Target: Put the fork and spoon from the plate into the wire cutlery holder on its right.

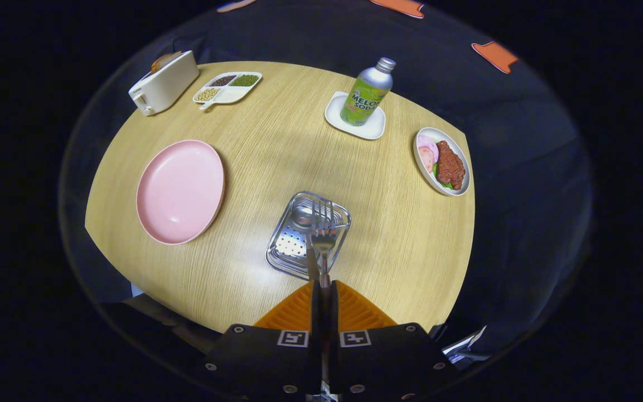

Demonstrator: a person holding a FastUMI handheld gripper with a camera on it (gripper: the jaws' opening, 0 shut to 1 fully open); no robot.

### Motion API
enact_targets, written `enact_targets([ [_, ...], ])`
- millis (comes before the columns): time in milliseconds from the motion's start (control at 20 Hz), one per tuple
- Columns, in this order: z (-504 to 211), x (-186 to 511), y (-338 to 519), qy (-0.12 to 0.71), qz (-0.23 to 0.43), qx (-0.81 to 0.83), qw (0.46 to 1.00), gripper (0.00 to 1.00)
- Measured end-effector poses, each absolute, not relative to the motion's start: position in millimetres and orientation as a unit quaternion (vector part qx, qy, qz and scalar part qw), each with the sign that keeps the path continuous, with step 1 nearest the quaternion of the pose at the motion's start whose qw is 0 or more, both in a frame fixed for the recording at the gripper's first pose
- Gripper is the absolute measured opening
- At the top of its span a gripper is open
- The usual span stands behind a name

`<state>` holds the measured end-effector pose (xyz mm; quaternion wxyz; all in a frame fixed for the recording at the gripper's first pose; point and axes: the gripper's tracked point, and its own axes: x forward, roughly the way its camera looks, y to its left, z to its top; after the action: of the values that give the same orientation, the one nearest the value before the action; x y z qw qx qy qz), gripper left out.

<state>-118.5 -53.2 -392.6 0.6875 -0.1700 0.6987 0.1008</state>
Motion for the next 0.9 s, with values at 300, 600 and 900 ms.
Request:
enact_targets([
  [300,-398.5,-112.2,-52.0,0.696,0.103,-0.176,0.689,0.08],
  [600,-384.4,-84.9,-43.3,0.646,0.092,-0.141,0.744,0.10],
  [900,-331.6,-34.5,-37.5,0.526,0.075,-0.110,0.840,0.10],
])
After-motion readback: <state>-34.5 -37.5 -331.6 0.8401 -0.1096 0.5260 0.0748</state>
